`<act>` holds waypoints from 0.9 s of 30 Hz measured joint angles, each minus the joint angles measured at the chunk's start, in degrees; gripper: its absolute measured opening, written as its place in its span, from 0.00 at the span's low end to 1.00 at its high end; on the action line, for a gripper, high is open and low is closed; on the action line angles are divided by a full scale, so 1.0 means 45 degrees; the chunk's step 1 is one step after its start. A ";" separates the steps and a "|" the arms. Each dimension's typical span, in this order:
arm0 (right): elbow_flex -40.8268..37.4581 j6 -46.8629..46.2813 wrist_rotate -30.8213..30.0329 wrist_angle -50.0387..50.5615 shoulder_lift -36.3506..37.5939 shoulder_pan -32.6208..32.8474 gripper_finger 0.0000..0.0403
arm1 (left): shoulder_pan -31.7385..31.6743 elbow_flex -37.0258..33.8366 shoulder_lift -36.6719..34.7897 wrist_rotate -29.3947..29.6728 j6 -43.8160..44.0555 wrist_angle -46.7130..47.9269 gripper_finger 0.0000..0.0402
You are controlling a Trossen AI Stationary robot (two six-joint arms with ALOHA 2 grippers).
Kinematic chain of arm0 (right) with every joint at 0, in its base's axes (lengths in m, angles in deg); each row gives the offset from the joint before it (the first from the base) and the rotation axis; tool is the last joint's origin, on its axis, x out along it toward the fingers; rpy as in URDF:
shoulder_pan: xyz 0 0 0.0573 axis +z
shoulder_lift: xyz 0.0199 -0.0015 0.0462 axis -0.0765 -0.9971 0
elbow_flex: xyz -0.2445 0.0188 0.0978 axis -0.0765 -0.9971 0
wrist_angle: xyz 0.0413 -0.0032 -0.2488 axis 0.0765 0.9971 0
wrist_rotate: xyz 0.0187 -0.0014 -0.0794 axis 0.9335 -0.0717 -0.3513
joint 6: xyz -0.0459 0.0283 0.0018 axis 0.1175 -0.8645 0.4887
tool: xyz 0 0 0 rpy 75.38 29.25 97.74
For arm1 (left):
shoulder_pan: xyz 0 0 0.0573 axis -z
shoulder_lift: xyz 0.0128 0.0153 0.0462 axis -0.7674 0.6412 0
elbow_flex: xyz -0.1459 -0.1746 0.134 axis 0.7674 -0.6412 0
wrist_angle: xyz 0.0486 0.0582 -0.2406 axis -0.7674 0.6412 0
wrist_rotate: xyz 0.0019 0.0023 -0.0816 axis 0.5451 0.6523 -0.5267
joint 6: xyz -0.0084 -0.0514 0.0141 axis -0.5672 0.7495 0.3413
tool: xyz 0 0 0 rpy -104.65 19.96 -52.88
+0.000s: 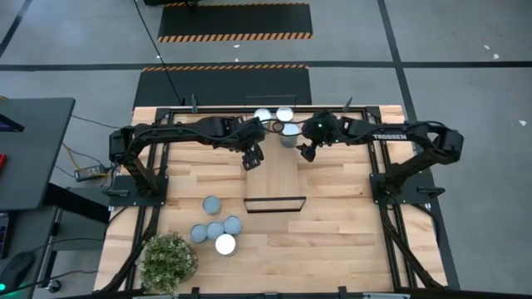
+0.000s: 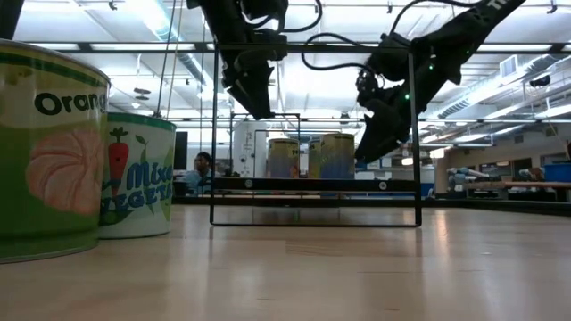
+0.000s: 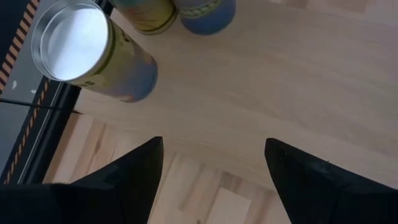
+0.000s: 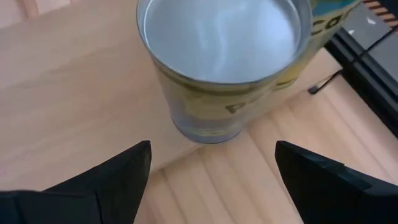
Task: Pick and place cans onto a shelf
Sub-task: Put the canned peas on the shelf
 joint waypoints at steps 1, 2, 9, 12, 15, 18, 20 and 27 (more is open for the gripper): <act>0.0000 -0.0002 0.0009 -0.0157 -0.0081 0.0004 0.87 | -0.0002 0.0000 0.0000 0.0000 0.0023 0.0000 0.71; 0.0000 -0.0022 0.0017 -0.0303 -0.0118 0.0032 0.87 | -0.0002 0.0000 0.0000 0.0000 0.0035 -0.0002 0.71; 0.0024 -0.0145 0.0026 -0.1046 -0.0111 0.0178 0.87 | -0.0002 0.0000 0.0000 0.0005 0.0214 -0.0133 0.71; 0.0044 -0.0323 0.0075 -0.1081 -0.0111 0.0190 0.87 | -0.0002 0.0000 0.0000 0.0010 0.0258 -0.0238 0.71; 0.0046 -0.0526 0.0094 -0.1007 -0.0111 0.0317 0.87 | -0.0002 0.0000 0.0000 0.0010 0.0258 -0.0325 0.71; 0.0045 -0.0631 0.0175 -0.1032 -0.0111 0.0544 0.87 | -0.0002 0.0000 0.0000 0.0013 0.0268 -0.0460 0.71; 0.0049 -0.0632 0.0218 -0.1050 -0.0111 0.0721 0.87 | -0.0002 0.0000 0.0000 0.0010 0.0268 -0.0542 0.71; 0.0049 -0.0708 0.0247 -0.1042 -0.0111 0.1127 0.87 | -0.0002 0.0000 0.0000 0.0015 0.0274 -0.0771 0.71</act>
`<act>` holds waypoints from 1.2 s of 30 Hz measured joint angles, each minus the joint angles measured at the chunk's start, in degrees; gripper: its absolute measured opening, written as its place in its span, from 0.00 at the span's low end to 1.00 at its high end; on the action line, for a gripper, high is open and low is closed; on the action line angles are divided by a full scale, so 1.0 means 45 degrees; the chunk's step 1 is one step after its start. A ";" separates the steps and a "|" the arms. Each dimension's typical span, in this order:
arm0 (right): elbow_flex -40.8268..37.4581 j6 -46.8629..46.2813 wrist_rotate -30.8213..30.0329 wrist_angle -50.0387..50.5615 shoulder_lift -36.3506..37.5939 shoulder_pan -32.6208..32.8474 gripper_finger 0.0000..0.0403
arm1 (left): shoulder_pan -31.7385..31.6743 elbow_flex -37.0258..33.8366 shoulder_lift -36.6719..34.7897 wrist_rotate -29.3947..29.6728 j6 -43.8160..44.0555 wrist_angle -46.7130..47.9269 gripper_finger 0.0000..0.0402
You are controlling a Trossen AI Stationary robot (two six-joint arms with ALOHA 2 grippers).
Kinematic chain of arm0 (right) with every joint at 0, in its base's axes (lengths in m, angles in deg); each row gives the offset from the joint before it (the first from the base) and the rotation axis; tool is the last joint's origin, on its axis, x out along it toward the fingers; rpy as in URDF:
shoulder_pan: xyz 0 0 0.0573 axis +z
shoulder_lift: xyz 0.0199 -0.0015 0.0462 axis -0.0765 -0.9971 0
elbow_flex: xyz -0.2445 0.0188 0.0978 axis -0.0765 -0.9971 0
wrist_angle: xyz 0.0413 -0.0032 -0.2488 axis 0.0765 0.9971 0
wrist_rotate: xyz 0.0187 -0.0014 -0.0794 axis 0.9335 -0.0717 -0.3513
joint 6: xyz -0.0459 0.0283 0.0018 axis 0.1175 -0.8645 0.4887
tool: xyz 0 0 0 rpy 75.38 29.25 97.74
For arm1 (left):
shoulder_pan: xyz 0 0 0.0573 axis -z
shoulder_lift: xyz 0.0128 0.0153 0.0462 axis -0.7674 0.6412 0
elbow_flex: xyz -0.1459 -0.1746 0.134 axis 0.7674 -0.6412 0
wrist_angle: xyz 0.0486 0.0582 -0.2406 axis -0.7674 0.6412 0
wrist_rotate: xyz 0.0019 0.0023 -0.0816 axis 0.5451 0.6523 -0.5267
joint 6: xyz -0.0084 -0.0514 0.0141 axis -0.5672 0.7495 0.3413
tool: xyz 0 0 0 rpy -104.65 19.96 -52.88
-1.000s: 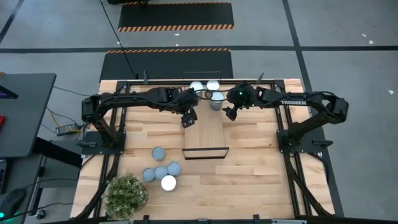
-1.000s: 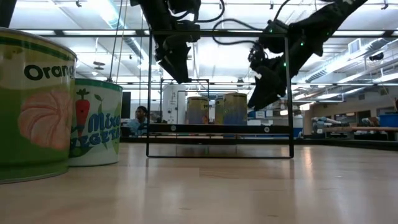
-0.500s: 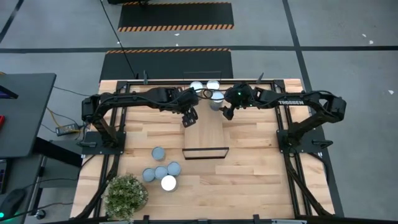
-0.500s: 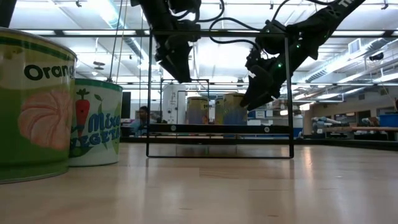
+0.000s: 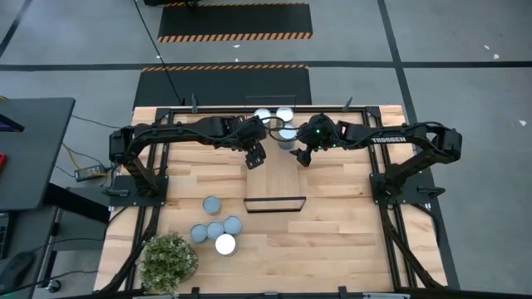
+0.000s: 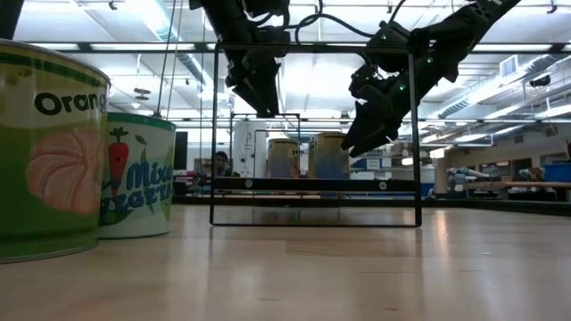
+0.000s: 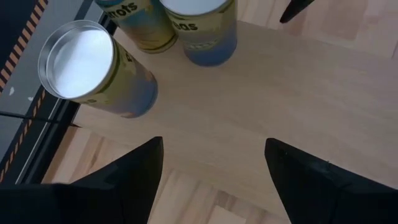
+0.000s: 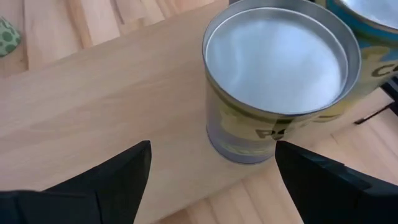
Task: Pick and place cans onto a shelf
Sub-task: Put the canned peas on the shelf, then put the canned oranges on the shelf
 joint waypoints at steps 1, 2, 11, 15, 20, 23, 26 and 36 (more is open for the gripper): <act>0.0000 -0.0020 -0.0002 0.0022 0.0000 0.0005 0.87 | 0.0000 0.0000 0.0000 -0.0001 -0.0001 0.0004 0.71; 0.0000 -0.0025 -0.0002 0.0079 0.0000 0.0005 0.87 | 0.0000 0.0000 0.0000 -0.0005 -0.0001 0.0008 0.71; 0.0005 -0.0555 0.0071 0.2046 0.0646 0.0004 0.87 | 0.0000 -0.0255 -0.0299 -0.1744 -0.0722 0.3170 0.71; 0.0005 -0.0565 -0.0220 0.3154 0.1468 0.0364 0.87 | 0.0005 -0.1406 -0.1109 -0.3934 -0.0846 0.2985 0.71; 0.0010 -0.0897 -0.1653 0.4810 0.2788 0.0839 0.87 | 0.0387 -0.3016 -0.2411 -0.5353 -0.0404 0.2871 0.71; 0.0010 -0.1146 -0.2392 0.5528 0.3552 0.1000 0.87 | 0.0831 -0.3570 -0.3114 -0.5625 0.0150 0.2840 0.71; 0.0010 -0.1352 -0.2926 0.5724 0.4133 0.1010 0.87 | 0.1487 -0.3752 -0.3576 -0.5974 0.0824 0.2826 0.71; 0.0010 -0.1232 -0.3308 0.4669 0.4420 0.0774 0.87 | 0.4889 -0.3755 -0.3859 -0.6283 0.4779 0.2459 0.71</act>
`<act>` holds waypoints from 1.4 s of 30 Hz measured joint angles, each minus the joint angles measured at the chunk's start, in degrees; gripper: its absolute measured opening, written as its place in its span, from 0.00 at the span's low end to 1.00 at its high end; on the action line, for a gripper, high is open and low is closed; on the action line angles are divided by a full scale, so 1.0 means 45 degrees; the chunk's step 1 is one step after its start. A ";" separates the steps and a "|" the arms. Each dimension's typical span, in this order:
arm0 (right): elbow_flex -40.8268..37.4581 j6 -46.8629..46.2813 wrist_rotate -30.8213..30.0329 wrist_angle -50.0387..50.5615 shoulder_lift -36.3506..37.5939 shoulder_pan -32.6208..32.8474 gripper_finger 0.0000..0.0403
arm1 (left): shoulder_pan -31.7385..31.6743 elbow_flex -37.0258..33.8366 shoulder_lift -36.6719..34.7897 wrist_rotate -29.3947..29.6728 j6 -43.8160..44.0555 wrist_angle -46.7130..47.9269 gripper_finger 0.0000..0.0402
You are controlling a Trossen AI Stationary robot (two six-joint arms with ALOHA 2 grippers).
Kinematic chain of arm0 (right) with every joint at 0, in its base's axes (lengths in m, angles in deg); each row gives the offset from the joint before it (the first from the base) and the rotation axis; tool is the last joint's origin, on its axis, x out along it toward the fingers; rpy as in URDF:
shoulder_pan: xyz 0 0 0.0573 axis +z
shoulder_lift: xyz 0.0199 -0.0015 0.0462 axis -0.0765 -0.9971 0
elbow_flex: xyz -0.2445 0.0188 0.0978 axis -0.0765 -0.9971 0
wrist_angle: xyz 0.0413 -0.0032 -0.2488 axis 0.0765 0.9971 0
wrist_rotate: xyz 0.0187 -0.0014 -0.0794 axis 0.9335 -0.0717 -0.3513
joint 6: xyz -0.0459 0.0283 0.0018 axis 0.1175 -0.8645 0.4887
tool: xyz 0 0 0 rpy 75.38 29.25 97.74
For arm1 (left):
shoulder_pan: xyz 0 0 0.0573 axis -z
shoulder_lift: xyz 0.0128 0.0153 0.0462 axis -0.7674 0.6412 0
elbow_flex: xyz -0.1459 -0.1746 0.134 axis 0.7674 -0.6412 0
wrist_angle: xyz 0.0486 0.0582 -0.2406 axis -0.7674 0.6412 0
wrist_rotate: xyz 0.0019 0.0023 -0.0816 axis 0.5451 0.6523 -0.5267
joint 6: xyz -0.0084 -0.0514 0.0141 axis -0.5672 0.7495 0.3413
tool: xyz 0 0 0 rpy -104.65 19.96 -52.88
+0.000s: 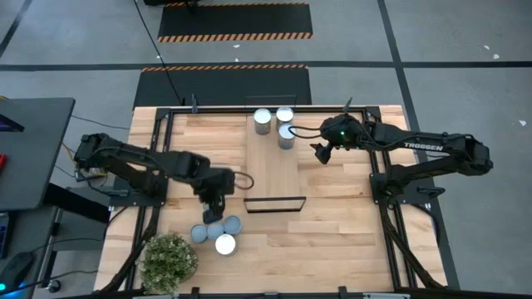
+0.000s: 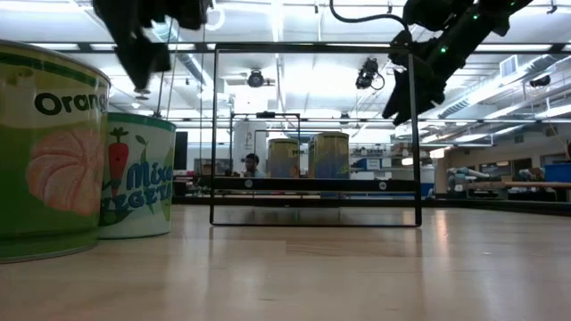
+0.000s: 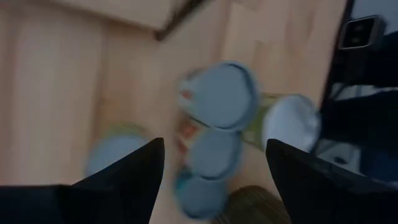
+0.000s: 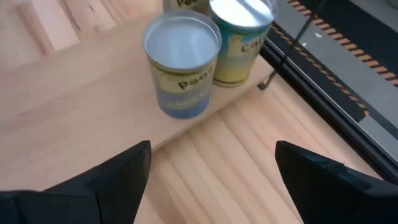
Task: Pick and place cans onto a shelf
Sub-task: Put the canned oranges on the shelf
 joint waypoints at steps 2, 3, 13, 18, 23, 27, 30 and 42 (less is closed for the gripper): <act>0.0000 0.0108 0.0016 -0.0532 -0.0138 0.0003 0.87 | 0.0598 0.0000 0.0005 -0.0001 0.1234 -0.0215 0.71; 0.0000 0.0201 0.0063 -0.0838 -0.0204 0.0016 0.87 | 0.0855 0.0000 0.0008 -0.0009 0.1817 -0.0380 0.71; 0.0000 -0.0335 0.0591 -0.1546 -0.0423 0.0496 0.87 | 0.3398 0.0005 0.0008 0.0969 0.6290 -0.1082 0.71; 0.0000 -0.1352 0.0359 -0.1772 -0.0418 0.0896 0.87 | 0.4409 -0.0040 0.0391 0.2155 0.6547 -0.1110 0.71; 0.0000 -0.2599 0.0359 -0.1847 -0.0418 0.1492 0.87 | 0.5154 -0.0049 0.1337 0.2189 0.6208 -0.1616 0.74; 0.0000 -0.2752 0.0368 -0.1883 -0.0418 0.2042 0.87 | 0.5578 -0.0050 0.2157 0.2096 0.6091 -0.1590 0.77; 0.0000 -0.2872 0.0203 -0.1889 -0.0418 0.2351 0.87 | 0.5759 -0.0049 0.2618 0.2093 0.5896 -0.1893 0.78; 0.0000 -0.3026 -0.0089 -0.1882 -0.0418 0.2796 0.87 | 0.5802 -0.0041 0.3466 0.3016 0.5896 -0.3338 0.78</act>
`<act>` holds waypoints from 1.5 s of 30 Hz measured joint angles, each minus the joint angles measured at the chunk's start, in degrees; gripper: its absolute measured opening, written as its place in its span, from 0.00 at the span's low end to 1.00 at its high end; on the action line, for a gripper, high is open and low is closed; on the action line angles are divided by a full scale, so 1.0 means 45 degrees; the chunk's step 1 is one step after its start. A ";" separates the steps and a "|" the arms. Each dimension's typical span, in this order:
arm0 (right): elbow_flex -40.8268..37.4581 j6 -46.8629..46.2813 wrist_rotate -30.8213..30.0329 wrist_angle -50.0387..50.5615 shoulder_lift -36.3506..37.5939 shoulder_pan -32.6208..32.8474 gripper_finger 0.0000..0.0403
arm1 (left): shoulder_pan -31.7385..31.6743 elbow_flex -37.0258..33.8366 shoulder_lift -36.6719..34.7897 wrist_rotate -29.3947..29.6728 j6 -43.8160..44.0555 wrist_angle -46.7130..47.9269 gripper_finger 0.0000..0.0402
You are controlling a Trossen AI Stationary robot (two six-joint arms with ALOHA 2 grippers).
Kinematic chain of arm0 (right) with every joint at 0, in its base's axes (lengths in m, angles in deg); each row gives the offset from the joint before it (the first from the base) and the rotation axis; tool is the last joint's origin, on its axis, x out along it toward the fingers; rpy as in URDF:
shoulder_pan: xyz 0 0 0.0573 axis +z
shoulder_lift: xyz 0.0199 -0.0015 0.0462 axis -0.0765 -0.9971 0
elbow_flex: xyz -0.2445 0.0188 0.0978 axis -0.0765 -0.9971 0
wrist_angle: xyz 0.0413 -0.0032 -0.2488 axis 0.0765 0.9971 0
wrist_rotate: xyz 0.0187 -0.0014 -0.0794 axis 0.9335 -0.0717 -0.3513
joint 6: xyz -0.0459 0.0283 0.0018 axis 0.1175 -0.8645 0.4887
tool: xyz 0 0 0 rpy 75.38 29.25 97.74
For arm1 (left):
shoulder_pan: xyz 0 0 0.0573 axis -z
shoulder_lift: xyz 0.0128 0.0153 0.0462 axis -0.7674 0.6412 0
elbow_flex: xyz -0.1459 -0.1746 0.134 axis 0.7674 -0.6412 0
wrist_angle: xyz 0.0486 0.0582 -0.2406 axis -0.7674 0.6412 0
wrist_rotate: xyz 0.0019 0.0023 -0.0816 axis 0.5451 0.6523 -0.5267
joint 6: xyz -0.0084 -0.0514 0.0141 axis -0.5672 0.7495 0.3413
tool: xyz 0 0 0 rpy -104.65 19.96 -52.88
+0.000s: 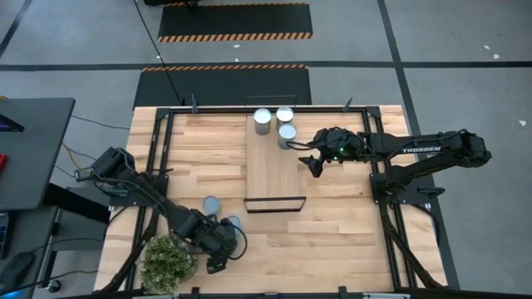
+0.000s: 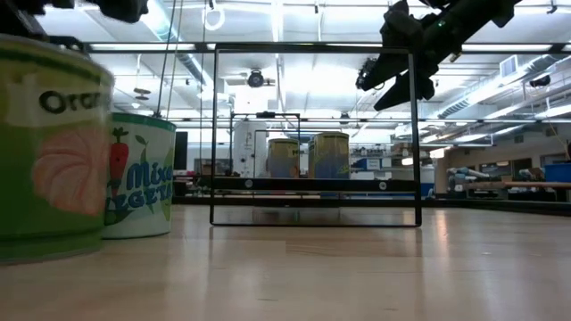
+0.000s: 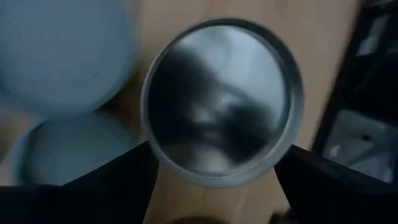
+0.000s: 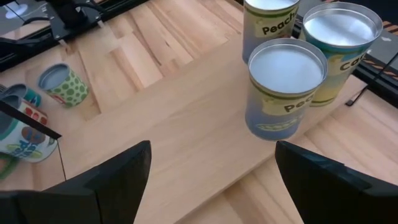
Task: Pick and place cans onto a shelf
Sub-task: Put the canned oranges on the shelf
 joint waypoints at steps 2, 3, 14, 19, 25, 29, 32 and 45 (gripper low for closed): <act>0.0000 -0.0007 0.0000 -0.0001 0.0000 0.0000 0.87 | 0.0027 0.0012 0.0078 0.0155 0.0013 -0.0540 0.78; 0.0000 -0.0007 -0.0006 -0.0003 0.0000 0.0000 0.87 | 0.0039 0.0012 0.0107 0.0293 0.0077 -0.0656 0.78; -0.0005 -0.0056 -0.0085 -0.0012 0.0000 0.0005 0.87 | 0.0138 0.0007 0.0243 0.1271 0.0660 -0.1411 0.78; -0.0005 -0.0014 -0.0092 -0.0007 0.0000 0.0005 0.87 | 0.0223 0.0007 0.0243 0.1273 0.0700 -0.1680 0.78; -0.0005 -0.0012 -0.0094 -0.0007 0.0000 0.0000 0.87 | 0.0198 0.0003 0.0238 0.1271 0.0999 -0.1595 0.78; -0.0005 -0.0012 -0.0097 -0.0007 0.0000 0.0000 0.87 | 0.0199 0.0003 0.0238 0.1271 0.1188 -0.1590 0.78; -0.0005 -0.0007 -0.0097 -0.0007 0.0000 0.0000 0.87 | 0.0204 0.0003 0.0233 0.1271 0.1331 -0.1576 0.78; -0.0005 0.0042 -0.0185 -0.0012 0.0000 0.0000 0.87 | 0.0175 0.0003 0.0224 0.0478 0.0818 -0.1717 0.78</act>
